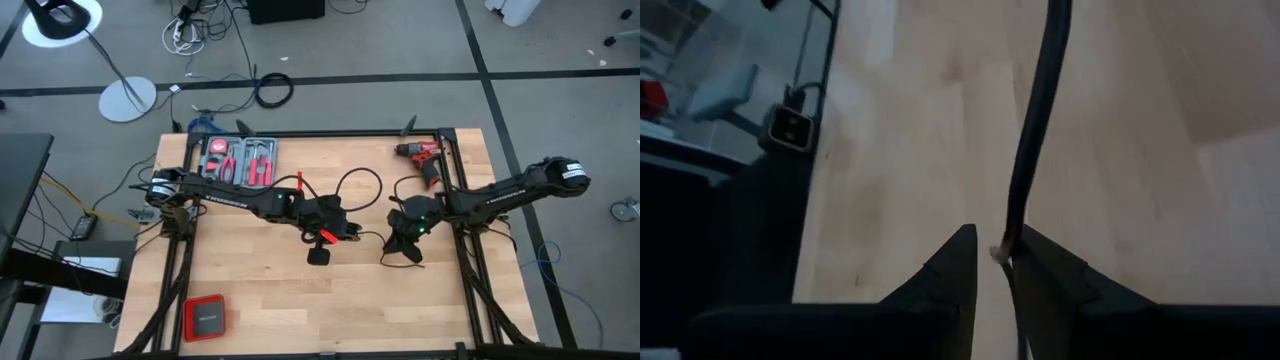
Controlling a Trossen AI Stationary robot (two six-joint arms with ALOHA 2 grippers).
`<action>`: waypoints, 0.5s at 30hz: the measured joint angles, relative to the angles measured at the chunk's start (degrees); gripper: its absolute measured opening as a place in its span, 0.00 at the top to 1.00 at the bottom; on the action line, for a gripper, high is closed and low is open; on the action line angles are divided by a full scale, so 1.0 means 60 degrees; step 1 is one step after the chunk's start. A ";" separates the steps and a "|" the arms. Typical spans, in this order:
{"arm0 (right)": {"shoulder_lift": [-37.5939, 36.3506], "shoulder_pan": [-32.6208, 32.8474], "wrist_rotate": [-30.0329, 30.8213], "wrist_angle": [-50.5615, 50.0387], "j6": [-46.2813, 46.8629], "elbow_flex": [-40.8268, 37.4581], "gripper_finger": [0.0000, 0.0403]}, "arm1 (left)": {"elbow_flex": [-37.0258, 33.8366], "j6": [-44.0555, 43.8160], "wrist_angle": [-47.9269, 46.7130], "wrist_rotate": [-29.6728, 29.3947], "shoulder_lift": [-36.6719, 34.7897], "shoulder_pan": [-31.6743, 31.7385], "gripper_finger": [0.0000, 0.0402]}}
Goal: Coil cords
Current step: Coil the black wire on the spool
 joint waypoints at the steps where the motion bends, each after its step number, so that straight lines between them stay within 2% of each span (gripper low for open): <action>1: 0.0000 0.0096 0.0127 0.0313 0.0099 -0.0120 0.83 | 0.0000 0.0000 0.0003 0.0000 -0.0003 0.0000 1.00; 11: 0.0000 0.0857 0.1510 0.2147 0.0703 -0.1007 0.85 | -0.0003 0.0038 0.0039 -0.0017 -0.0003 0.0000 1.00; 15: 0.0018 0.1081 0.1934 0.2204 0.0689 -0.1065 0.87 | -0.0001 0.0040 0.0069 -0.0040 -0.0003 0.0000 1.00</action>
